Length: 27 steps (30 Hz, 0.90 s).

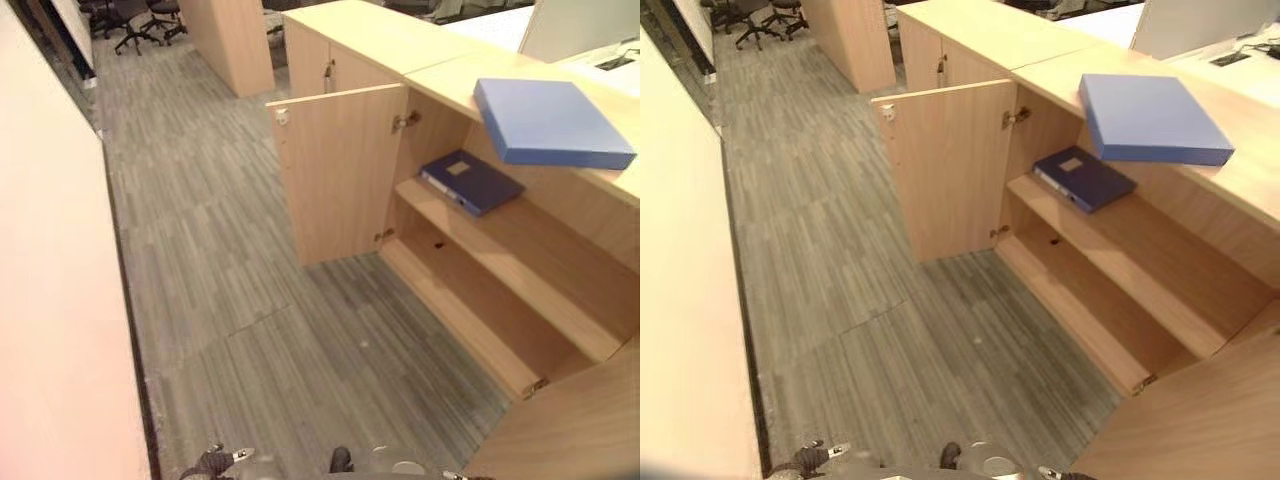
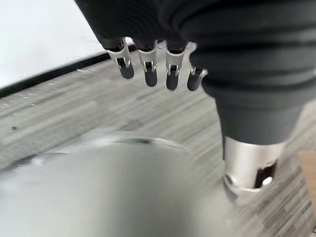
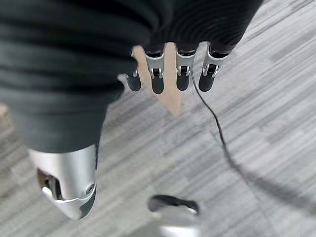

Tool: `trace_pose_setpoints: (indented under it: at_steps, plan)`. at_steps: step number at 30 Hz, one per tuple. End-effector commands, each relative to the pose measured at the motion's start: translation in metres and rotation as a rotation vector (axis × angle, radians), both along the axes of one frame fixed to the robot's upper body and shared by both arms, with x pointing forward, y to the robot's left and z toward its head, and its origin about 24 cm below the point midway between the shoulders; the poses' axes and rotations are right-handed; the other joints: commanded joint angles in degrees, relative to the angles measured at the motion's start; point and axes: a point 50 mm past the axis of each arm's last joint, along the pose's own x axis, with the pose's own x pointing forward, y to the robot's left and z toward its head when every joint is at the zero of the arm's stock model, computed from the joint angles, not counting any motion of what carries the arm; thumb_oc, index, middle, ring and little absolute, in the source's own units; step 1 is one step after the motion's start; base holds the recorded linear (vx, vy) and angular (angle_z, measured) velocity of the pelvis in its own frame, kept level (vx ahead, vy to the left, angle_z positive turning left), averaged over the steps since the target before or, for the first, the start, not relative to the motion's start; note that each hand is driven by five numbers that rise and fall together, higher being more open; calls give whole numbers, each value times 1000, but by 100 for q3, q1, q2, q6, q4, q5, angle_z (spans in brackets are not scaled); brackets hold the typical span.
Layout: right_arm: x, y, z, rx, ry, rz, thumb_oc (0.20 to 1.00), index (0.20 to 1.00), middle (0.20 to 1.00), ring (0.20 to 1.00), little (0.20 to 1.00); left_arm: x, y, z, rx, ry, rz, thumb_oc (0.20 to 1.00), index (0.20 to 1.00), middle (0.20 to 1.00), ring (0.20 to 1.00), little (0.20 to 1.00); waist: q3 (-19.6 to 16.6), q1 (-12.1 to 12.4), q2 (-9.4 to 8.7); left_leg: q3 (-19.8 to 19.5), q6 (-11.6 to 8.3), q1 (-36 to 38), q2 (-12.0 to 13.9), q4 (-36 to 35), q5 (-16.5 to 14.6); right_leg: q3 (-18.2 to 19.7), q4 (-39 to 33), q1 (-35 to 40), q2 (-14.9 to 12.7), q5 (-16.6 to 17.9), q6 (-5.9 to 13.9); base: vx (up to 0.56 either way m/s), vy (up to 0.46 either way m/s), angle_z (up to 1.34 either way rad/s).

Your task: Put the empty folder in the office cabinet

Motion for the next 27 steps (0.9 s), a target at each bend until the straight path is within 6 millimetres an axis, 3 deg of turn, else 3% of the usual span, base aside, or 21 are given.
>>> trace_pose_setpoints:
  at_steps: [1,2,3,5,8,12,16,19,27]
  plan:
    - [-15,-26,5,-73,19,-6,1000,1000,1000,1000,1000,10,-22,-5,-47,-8,27,1000,1000,1000,1000,1000,226,68,357,92,-16,906,69,-3789,-411,-102,-666,17,-642,594,600,230,2,-190]
    - [-15,-26,5,-73,19,-6,1000,1000,1000,1000,1000,10,-22,-5,-47,-8,27,1000,1000,1000,1000,1000,236,73,347,104,-13,933,57,-3814,-402,-97,-667,30,-653,593,603,380,127,-157]
    - [-18,-25,4,-74,27,17,1000,1000,1000,1000,1000,7,-21,-5,-42,-6,48,1000,1000,1000,1000,1000,217,172,481,-671,-96,1084,-160,-5872,-61,213,-578,199,-585,417,684,322,119,-140]
    - [-25,-25,4,-78,42,23,1000,1000,1000,1000,1000,6,-21,-5,-41,-9,61,1000,1000,1000,1000,1000,201,200,530,-1462,-194,1038,-147,-6495,282,568,-508,311,-521,293,680,392,86,-128]
    - [-38,-27,3,-81,87,23,1000,1000,1000,1000,1000,0,-19,-6,-40,10,65,1000,1000,1000,1000,1000,99,236,648,-2264,-251,1077,-279,-6876,281,1158,-529,357,-382,145,694,353,115,-184]
    - [-36,-26,3,-68,86,24,1000,1000,1000,1000,1000,1,-15,-5,-25,10,25,1000,1000,1000,1000,1000,-18,202,696,-2114,-210,1273,-459,-6923,92,1345,-627,362,-529,150,794,220,215,-66]
    - [-18,-24,4,-51,43,47,1000,1000,1000,1000,1000,14,-10,-1,7,-10,-73,1000,1000,1000,1000,1000,-147,133,697,-1718,185,1451,-813,-6900,-333,1687,-235,109,-764,73,1034,192,312,-46]
    - [-5,-18,4,-29,10,72,1000,1000,1000,1000,1000,27,-13,2,9,-38,-165,1000,1000,1000,1000,1000,-213,-8,771,-1316,343,1674,-955,-7088,-489,1876,78,-194,-833,135,1210,130,281,-63]
    - [-4,-15,4,-19,15,86,1000,1000,1000,1000,1000,35,-13,4,4,-59,-185,1000,1000,1000,1000,1000,-209,-91,783,-827,415,1817,-1001,-7144,-725,1560,231,-446,-929,287,1367,51,91,-29]
